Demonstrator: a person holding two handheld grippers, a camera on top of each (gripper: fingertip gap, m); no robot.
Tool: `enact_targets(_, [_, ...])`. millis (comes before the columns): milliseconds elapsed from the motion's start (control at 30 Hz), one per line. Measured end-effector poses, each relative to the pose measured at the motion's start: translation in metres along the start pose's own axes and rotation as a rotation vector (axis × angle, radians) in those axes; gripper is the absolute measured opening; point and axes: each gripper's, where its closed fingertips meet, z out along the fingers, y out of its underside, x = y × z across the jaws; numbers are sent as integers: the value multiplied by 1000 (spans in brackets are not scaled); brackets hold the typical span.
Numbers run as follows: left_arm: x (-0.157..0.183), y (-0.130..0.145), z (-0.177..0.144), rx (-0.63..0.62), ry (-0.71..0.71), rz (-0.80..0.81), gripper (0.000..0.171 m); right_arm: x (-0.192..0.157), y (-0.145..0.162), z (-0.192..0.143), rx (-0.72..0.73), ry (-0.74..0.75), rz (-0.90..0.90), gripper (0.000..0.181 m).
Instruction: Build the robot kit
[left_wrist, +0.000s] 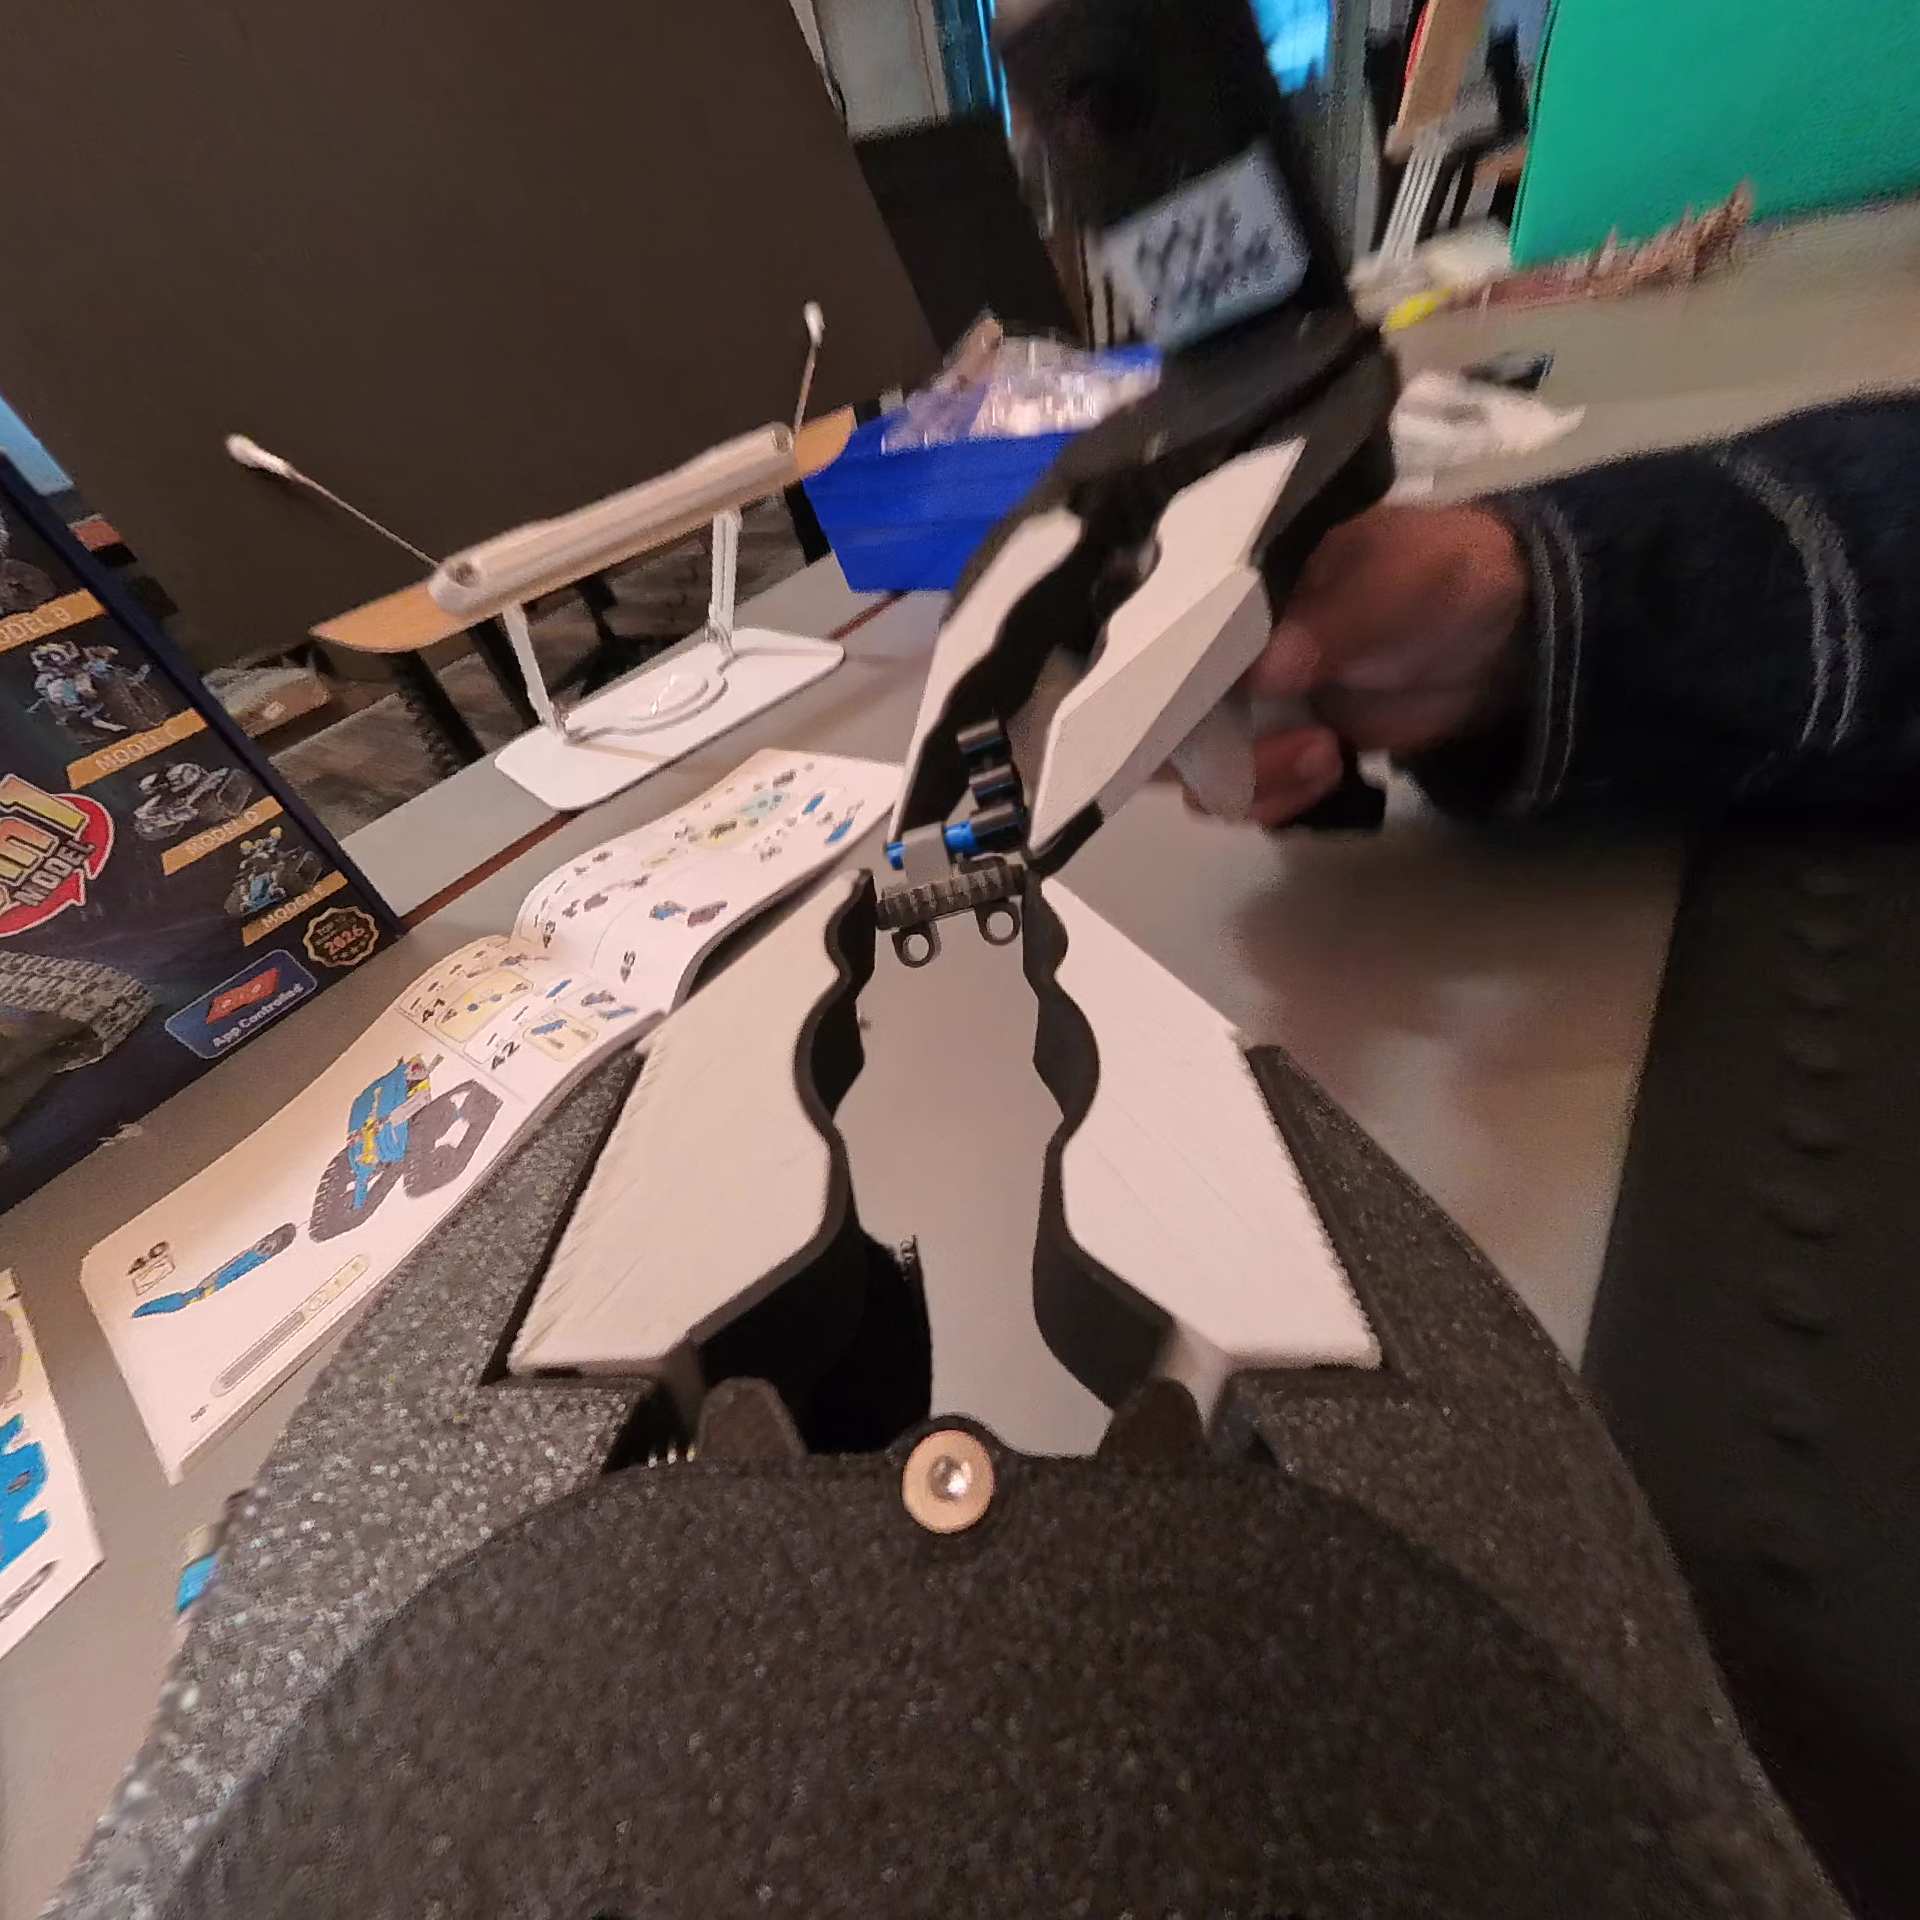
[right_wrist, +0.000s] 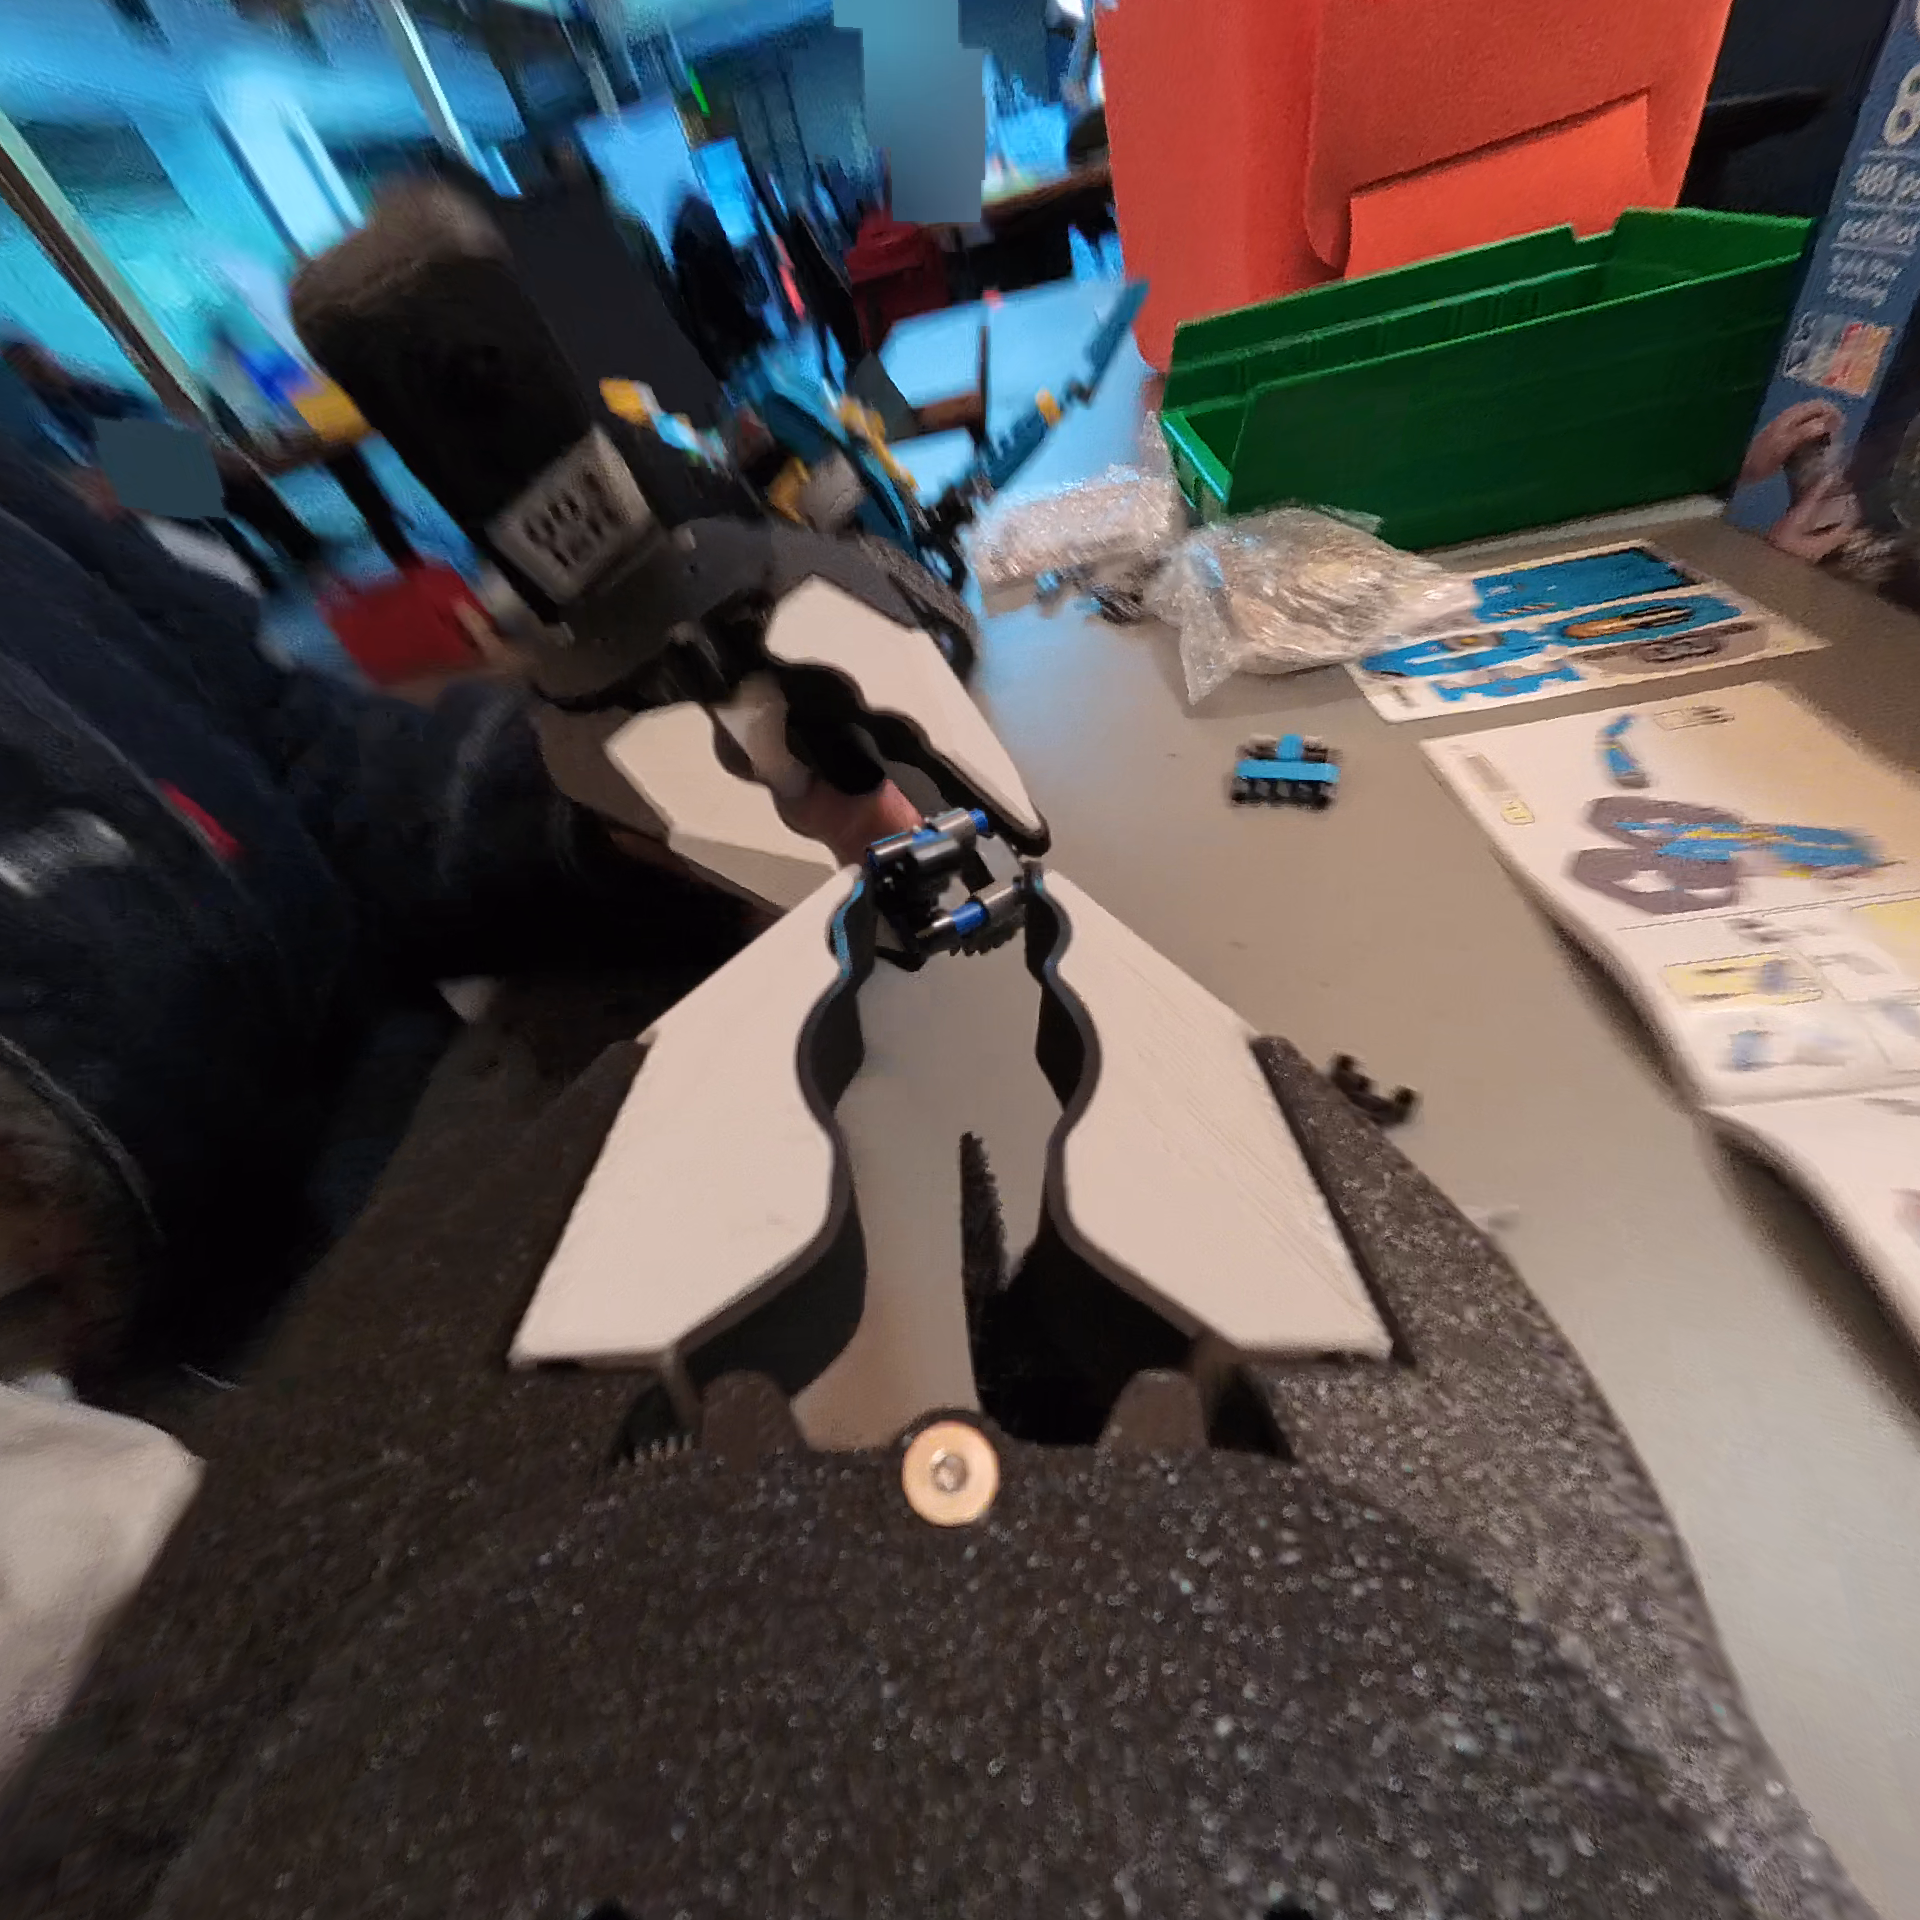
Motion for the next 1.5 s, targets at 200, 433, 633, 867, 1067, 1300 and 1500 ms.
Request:
enact_targets(200, [15, 34, 12, -184, 23, 181, 28, 0, 12, -19, -204, 122, -409, 32])
enact_targets(433, [34, 41, 15, -211, 109, 204, 28, -5, 47, -16, -402, 40, -446, 27])
enact_targets(633, [34, 44, 15, -230, 113, 193, 28, -7, 53, -13, -436, 22, -431, 19])
enact_targets(867, [30, 45, 16, -246, 70, 235, 25, -8, 53, -6, -425, 35, -481, 13])
enact_targets(1067, [27, 47, 17, -250, 60, 229, 26, -5, 54, -6, -418, 48, -458, 12])
enact_targets(1300, [20, 17, 11, -63, 53, 92, 28, -11, 25, -9, -218, 45, -424, 14])
enact_targets(1500, [13, -3, 4, 59, 154, -274, 78, -23, -8, -21, 27, -80, -222, 13])
